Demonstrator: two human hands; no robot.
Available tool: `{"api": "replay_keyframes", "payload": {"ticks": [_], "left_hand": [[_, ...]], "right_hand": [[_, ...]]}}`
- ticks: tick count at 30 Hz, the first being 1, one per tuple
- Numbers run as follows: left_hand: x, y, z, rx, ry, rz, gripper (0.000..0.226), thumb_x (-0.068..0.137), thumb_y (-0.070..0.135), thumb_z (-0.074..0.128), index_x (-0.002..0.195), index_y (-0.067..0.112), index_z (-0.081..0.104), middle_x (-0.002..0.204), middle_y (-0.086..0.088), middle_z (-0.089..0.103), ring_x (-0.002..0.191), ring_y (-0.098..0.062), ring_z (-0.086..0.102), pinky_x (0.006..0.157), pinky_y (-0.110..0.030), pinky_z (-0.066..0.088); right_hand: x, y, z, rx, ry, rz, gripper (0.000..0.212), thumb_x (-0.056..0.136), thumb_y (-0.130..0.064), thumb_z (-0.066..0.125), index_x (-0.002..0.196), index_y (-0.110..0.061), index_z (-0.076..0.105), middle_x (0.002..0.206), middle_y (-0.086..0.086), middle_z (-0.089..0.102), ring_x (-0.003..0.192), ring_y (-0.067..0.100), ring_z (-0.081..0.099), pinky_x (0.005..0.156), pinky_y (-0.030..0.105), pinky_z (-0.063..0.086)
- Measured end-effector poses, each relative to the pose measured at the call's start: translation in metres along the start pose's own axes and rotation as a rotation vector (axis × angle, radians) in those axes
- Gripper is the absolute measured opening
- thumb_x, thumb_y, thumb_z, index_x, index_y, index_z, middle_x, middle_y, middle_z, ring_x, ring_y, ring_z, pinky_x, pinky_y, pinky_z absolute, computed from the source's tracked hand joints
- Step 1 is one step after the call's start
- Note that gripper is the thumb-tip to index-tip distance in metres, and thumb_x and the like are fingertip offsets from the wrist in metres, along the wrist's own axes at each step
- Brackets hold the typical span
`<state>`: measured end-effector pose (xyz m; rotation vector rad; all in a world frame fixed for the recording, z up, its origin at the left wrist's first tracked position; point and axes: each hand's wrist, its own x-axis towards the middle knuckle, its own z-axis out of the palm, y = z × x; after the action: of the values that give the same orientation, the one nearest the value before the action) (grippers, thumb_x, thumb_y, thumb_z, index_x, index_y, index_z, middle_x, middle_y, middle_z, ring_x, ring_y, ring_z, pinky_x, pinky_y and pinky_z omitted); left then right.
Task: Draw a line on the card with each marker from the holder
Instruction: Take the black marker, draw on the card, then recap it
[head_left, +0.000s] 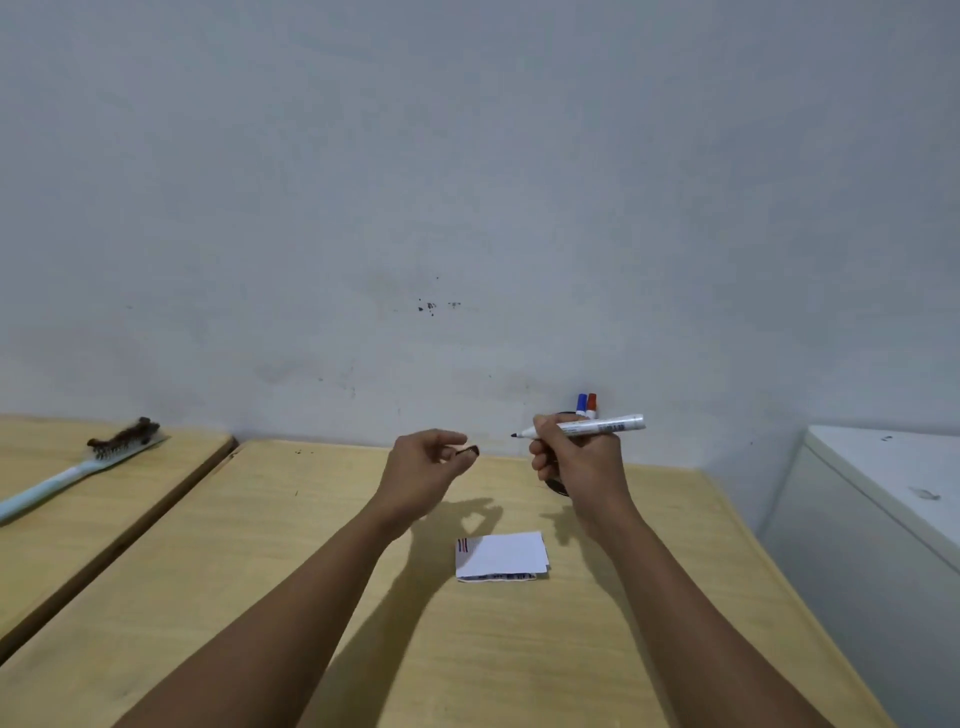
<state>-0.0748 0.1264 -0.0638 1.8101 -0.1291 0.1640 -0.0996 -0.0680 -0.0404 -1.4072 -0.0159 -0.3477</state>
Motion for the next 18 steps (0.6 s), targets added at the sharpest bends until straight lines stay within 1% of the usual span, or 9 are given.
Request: {"api": "replay_keyframes", "payload": {"ticks": [1, 2, 3, 5, 9, 13, 14, 16, 18], "left_hand": [[-0.002, 0.012, 0.001, -0.087, -0.036, 0.027, 0.015, 0.083, 0.02, 0.079, 0.098, 0.016, 0.077, 0.086, 0.004, 0.075, 0.081, -0.008, 0.068, 0.071, -0.017, 0.052], [-0.004, 0.022, 0.003, -0.123, -0.068, 0.057, 0.015, 0.085, 0.014, 0.077, 0.1, 0.01, 0.077, 0.091, 0.002, 0.077, 0.083, -0.006, 0.069, 0.07, -0.011, 0.05], [-0.005, 0.032, 0.005, -0.138, -0.098, 0.081, 0.016, 0.085, 0.012, 0.077, 0.101, 0.009, 0.077, 0.095, 0.001, 0.078, 0.085, -0.004, 0.07, 0.071, -0.01, 0.05], [-0.008, 0.044, 0.011, -0.155, -0.144, 0.115, 0.017, 0.085, 0.012, 0.077, 0.102, 0.009, 0.077, 0.097, 0.0, 0.079, 0.089, -0.003, 0.071, 0.074, -0.011, 0.051], [-0.013, 0.055, 0.02, -0.191, -0.152, 0.13, 0.017, 0.085, 0.012, 0.077, 0.101, 0.011, 0.078, 0.089, 0.006, 0.078, 0.077, 0.004, 0.068, 0.07, -0.01, 0.049], [-0.016, 0.061, 0.024, -0.2, -0.183, 0.119, 0.018, 0.084, 0.013, 0.078, 0.102, 0.013, 0.078, 0.095, 0.0, 0.079, 0.084, -0.001, 0.07, 0.08, -0.02, 0.051], [-0.016, 0.063, 0.024, -0.189, -0.188, 0.12, 0.019, 0.083, 0.014, 0.078, 0.103, 0.013, 0.078, 0.097, -0.001, 0.079, 0.084, -0.002, 0.07, 0.081, -0.021, 0.052], [-0.017, 0.068, 0.024, -0.165, -0.205, 0.134, 0.021, 0.084, 0.015, 0.078, 0.105, 0.013, 0.077, 0.094, 0.0, 0.078, 0.076, 0.001, 0.067, 0.071, -0.014, 0.05], [-0.017, 0.075, 0.023, -0.113, -0.231, 0.149, 0.019, 0.087, 0.017, 0.075, 0.105, 0.014, 0.078, 0.085, 0.006, 0.076, 0.069, -0.001, 0.062, 0.062, -0.01, 0.046]], "right_hand": [[0.001, -0.004, 0.0, 0.019, 0.008, 0.0, 0.019, 0.092, -0.015, 0.07, 0.095, 0.003, 0.069, 0.067, 0.011, 0.066, 0.052, 0.017, 0.058, 0.047, 0.025, 0.048], [0.001, -0.008, 0.0, 0.036, 0.012, -0.001, 0.019, 0.092, -0.016, 0.07, 0.094, 0.002, 0.069, 0.065, 0.01, 0.065, 0.051, 0.016, 0.057, 0.047, 0.025, 0.048], [0.0, -0.011, 0.0, 0.056, 0.013, -0.002, 0.019, 0.092, -0.017, 0.07, 0.092, 0.002, 0.07, 0.064, 0.009, 0.065, 0.05, 0.015, 0.057, 0.047, 0.025, 0.047], [-0.002, -0.017, 0.0, 0.08, 0.003, 0.0, 0.021, 0.092, -0.019, 0.07, 0.085, 0.001, 0.07, 0.063, 0.009, 0.063, 0.048, 0.015, 0.055, 0.048, 0.025, 0.046], [-0.008, -0.025, -0.003, 0.027, -0.048, -0.016, 0.022, 0.093, -0.019, 0.069, 0.082, 0.0, 0.069, 0.062, 0.009, 0.062, 0.046, 0.015, 0.052, 0.046, 0.025, 0.043], [-0.01, -0.031, -0.009, 0.017, -0.086, -0.032, 0.022, 0.094, -0.018, 0.068, 0.082, 0.0, 0.07, 0.061, 0.009, 0.062, 0.046, 0.015, 0.052, 0.044, 0.024, 0.041], [-0.01, -0.033, -0.012, 0.021, -0.098, -0.033, 0.022, 0.093, -0.019, 0.069, 0.082, 0.0, 0.071, 0.061, 0.009, 0.062, 0.046, 0.015, 0.052, 0.044, 0.023, 0.041], [-0.01, -0.038, -0.016, 0.026, -0.13, -0.046, 0.023, 0.093, -0.02, 0.069, 0.08, -0.003, 0.072, 0.062, 0.009, 0.062, 0.047, 0.014, 0.052, 0.044, 0.022, 0.041], [-0.01, -0.042, -0.02, 0.005, -0.16, -0.068, 0.023, 0.093, -0.022, 0.069, 0.078, -0.005, 0.073, 0.062, 0.009, 0.062, 0.049, 0.014, 0.053, 0.045, 0.023, 0.042]]}}
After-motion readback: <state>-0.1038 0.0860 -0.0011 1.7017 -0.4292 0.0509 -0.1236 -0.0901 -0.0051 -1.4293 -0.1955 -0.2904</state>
